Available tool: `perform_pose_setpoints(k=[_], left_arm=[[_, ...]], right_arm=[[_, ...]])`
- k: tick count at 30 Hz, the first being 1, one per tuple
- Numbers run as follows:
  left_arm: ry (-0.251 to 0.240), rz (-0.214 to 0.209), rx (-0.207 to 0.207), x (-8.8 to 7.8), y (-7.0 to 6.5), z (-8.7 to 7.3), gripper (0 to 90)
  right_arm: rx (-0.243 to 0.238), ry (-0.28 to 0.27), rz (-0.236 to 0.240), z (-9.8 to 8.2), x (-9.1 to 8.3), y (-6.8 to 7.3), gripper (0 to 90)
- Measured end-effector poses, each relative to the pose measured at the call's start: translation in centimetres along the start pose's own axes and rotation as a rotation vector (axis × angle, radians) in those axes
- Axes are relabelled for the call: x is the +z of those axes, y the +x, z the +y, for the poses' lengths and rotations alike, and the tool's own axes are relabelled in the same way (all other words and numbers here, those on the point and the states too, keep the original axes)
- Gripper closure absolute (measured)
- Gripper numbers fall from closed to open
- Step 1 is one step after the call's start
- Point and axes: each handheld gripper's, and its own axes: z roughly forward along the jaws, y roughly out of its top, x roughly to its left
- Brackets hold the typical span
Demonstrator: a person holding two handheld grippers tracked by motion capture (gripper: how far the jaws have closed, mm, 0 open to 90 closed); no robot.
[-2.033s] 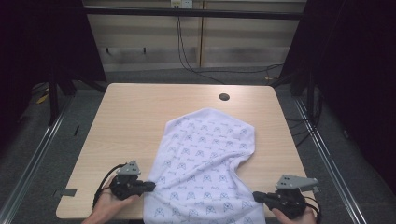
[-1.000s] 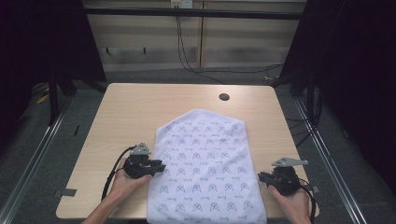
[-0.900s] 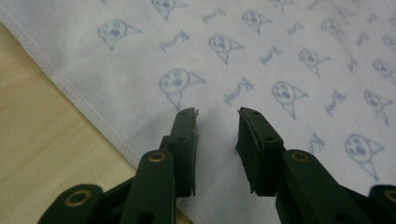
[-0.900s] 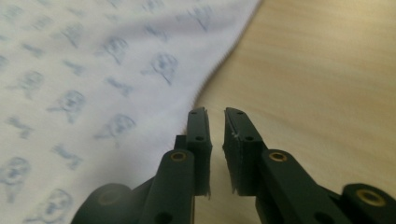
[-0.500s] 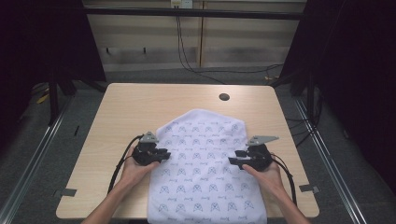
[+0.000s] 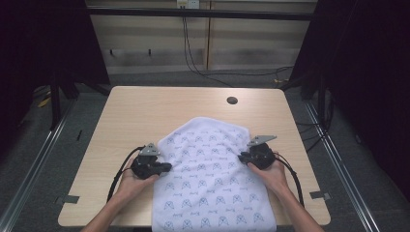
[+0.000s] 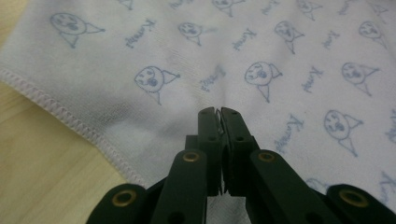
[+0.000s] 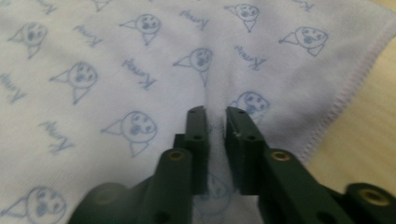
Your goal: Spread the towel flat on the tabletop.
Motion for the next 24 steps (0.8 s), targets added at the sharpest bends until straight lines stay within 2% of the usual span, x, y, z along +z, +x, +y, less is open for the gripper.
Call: perform_pose_setpoints(k=[1,2,4,5,6,7,8,10,12,13,14,15,16,17,18,19,20,21,22,23,24], left_arm=[[0.002,-0.018,-0.021,-0.1,-0.1,-0.2,87.8],[0.002,-0.018,-0.021,-0.1,-0.1,-0.2,87.9],[0.013,-0.054,-0.011,-0.7,-1.3,-0.8,87.9],[0.025,-0.067,-0.006,-0.9,-1.8,-1.0,87.8],[0.025,-0.067,-0.006,-0.9,-1.8,-1.0,87.8],[0.037,-0.098,0.005,-1.4,-3.1,-1.6,87.7],[0.045,-0.124,-0.002,-1.6,-3.6,-1.9,87.4],[0.058,-0.149,0.010,-2.2,-4.6,-2.5,86.0],[0.053,-0.146,0.012,-2.8,-5.0,-2.7,78.3],[0.030,-0.142,0.000,-3.1,-4.7,-2.5,75.2],[0.030,-0.142,0.000,-3.1,-4.7,-2.5,74.3],[-0.011,-0.130,-0.013,-3.4,-4.2,-2.3,72.9],[-0.073,-0.093,-0.051,-4.1,-2.7,-1.5,72.6],[-0.091,-0.066,-0.068,-4.2,-1.9,-1.2,72.7],[-0.095,-0.045,-0.089,-4.2,-1.0,-0.9,72.6],[-0.095,-0.045,-0.089,-4.2,-1.0,-0.9,72.2],[-0.104,-0.011,-0.111,-4.0,-0.1,-0.7,70.6],[-0.108,0.018,-0.129,-3.6,0.6,-0.6,70.6],[-0.108,0.025,-0.142,-3.2,1.2,-0.6,65.8],[-0.072,0.057,-0.147,-2.1,1.9,-0.7,62.9],[-0.072,0.057,-0.147,-2.1,1.9,-0.7,59.1]], right_arm=[[0.001,-0.001,0.013,-0.4,-0.4,0.3,85.1],[0.001,0.000,0.021,-0.9,-0.9,0.6,85.7],[0.025,-0.003,0.057,-1.9,-1.7,1.1,86.0],[0.025,0.007,0.059,-2.3,-2.2,1.5,85.9],[0.016,0.007,0.062,-2.7,-2.6,1.9,85.3],[0.021,0.010,0.073,-3.1,-3.1,2.4,84.6],[0.032,0.017,0.086,-3.6,-3.6,2.8,83.3],[0.025,0.028,0.099,-4.4,-4.5,3.8,78.3],[0.031,0.035,0.119,-5.1,-5.3,4.5,71.1],[0.027,0.025,0.117,-5.2,-5.6,4.7,69.2],[0.029,0.007,0.102,-5.1,-5.9,4.5,66.7],[0.046,-0.018,0.100,-4.8,-6.1,4.0,65.5],[0.058,-0.050,0.079,-4.2,-6.3,3.1,64.7],[0.067,-0.072,0.060,-3.8,-6.3,2.5,63.9],[0.086,-0.085,0.033,-3.2,-6.4,1.6,63.4],[0.097,-0.095,0.003,-2.7,-6.2,0.5,62.5],[0.109,-0.108,-0.026,-2.2,-6.0,-0.5,60.0],[0.109,-0.108,-0.026,-2.2,-6.0,-0.5,60.0],[0.155,-0.118,-0.033,-1.6,-5.1,-2.5,56.0],[0.172,-0.117,-0.029,-1.4,-4.5,-3.2,54.2],[0.172,-0.117,-0.029,-1.4,-4.5,-3.2,54.2]])
